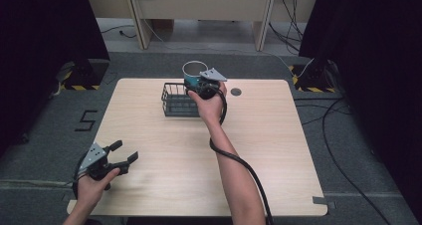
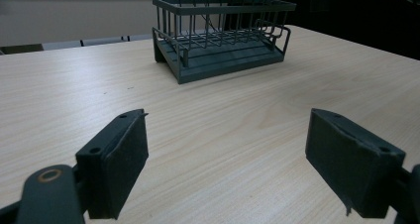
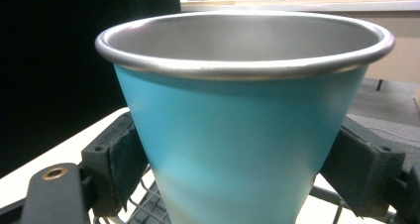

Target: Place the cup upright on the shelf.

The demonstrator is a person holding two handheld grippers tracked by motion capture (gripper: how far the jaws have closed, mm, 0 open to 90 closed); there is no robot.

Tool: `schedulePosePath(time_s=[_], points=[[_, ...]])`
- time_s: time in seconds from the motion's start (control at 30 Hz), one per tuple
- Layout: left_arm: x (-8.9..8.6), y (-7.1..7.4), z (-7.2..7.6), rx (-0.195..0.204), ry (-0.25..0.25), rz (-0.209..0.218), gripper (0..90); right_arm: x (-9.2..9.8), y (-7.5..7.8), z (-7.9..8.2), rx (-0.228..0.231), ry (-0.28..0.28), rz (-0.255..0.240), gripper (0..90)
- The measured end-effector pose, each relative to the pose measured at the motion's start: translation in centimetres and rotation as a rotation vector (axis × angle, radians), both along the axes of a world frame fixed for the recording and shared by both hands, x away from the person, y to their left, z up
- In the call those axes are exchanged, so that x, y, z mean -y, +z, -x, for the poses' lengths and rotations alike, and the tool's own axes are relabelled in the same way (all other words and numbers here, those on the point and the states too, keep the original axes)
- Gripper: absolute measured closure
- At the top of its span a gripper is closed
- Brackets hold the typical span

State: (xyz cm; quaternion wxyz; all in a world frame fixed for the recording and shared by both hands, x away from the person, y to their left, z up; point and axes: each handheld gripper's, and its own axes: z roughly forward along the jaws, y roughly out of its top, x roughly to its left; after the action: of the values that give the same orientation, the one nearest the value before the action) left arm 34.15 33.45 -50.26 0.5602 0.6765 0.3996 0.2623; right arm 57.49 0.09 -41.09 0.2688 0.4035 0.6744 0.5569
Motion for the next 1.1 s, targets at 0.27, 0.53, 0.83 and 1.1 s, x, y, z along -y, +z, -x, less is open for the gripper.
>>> schedulePosePath(time_s=[0.27,0.53,0.83,1.1], points=[[-0.1,0.0,0.0,0.0,0.001,0.005,16.0,-0.3,-0.3,-0.7,-0.008,-0.01,0.012,18.5],[-0.1,0.0,0.0,-0.001,0.0,0.003,16.1,-0.2,-0.7,-1.1,-0.028,-0.019,0.015,18.5],[-0.1,0.0,0.0,0.0,-0.002,0.005,16.1,-0.4,-1.2,-1.5,-0.038,-0.022,0.022,18.5],[-0.1,0.0,0.0,0.0,-0.003,0.005,16.1,-0.6,-1.8,-1.7,-0.056,-0.029,0.032,18.5]])
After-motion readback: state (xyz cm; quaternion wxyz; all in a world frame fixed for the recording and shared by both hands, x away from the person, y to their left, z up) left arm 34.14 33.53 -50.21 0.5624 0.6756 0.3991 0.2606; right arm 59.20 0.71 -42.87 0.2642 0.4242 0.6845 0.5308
